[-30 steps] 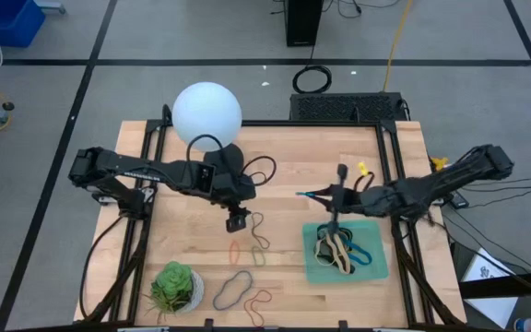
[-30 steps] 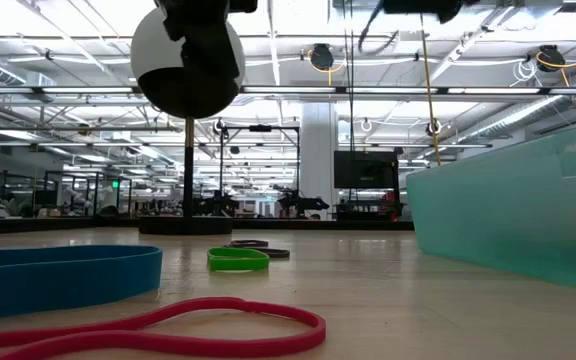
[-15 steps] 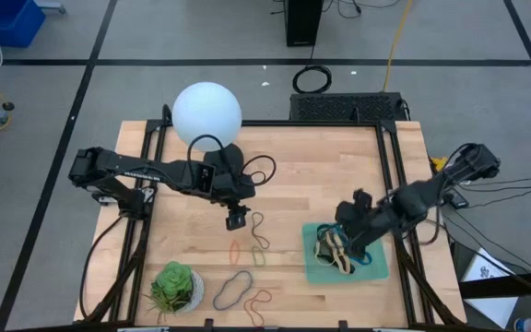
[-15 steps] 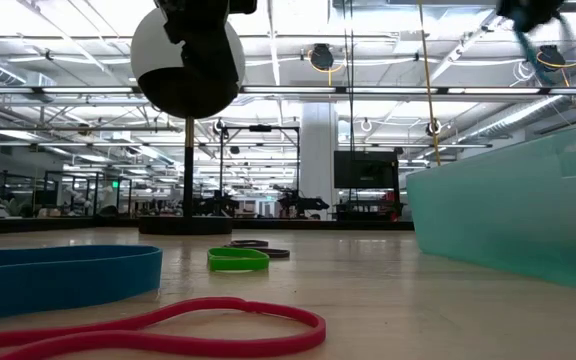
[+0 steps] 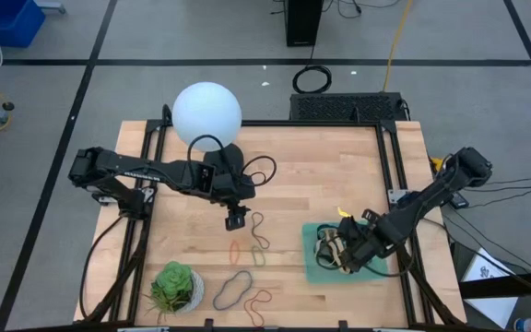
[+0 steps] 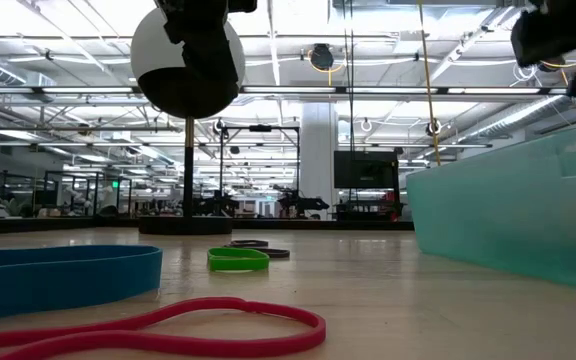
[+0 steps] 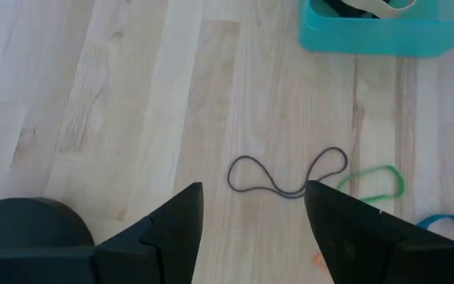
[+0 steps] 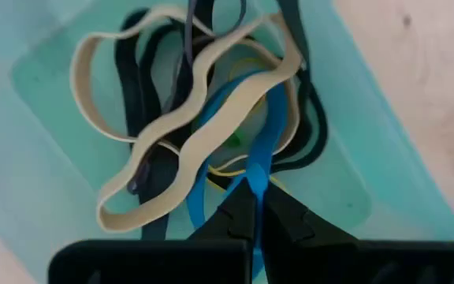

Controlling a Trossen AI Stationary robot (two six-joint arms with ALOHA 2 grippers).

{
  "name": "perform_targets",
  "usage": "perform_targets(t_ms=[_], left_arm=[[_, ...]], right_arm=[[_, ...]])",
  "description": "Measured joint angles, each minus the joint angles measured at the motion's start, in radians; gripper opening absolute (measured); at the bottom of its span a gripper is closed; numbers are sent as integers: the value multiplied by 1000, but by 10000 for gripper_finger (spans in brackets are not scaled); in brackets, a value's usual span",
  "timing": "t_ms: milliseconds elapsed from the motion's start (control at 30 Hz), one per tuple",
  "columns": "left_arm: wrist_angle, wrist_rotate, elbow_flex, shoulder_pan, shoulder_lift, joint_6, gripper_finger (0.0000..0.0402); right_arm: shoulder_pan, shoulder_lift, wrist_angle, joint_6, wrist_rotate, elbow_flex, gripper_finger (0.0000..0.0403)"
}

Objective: Pick and place rubber bands into bin
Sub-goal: Put the top blue rubber band into the green bin

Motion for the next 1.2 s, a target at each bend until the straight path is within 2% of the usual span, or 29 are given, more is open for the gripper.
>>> perform_targets(t_ms=[267,533,667,967,1200], left_arm=[[5,0,0,0,0,0,230],[8,0,0,0,0,-1,230],[8,0,0,0,0,-1,230],[29,0,0,0,0,-1,230],[29,0,0,0,0,-2,230]], right_arm=[[0,0,103,1,-1,-116,0],[0,-1,112,7,0,-135,8],[0,-1,112,19,0,-135,35],[0,-20,98,7,-26,-135,134],[0,-113,50,30,-5,-135,172]])
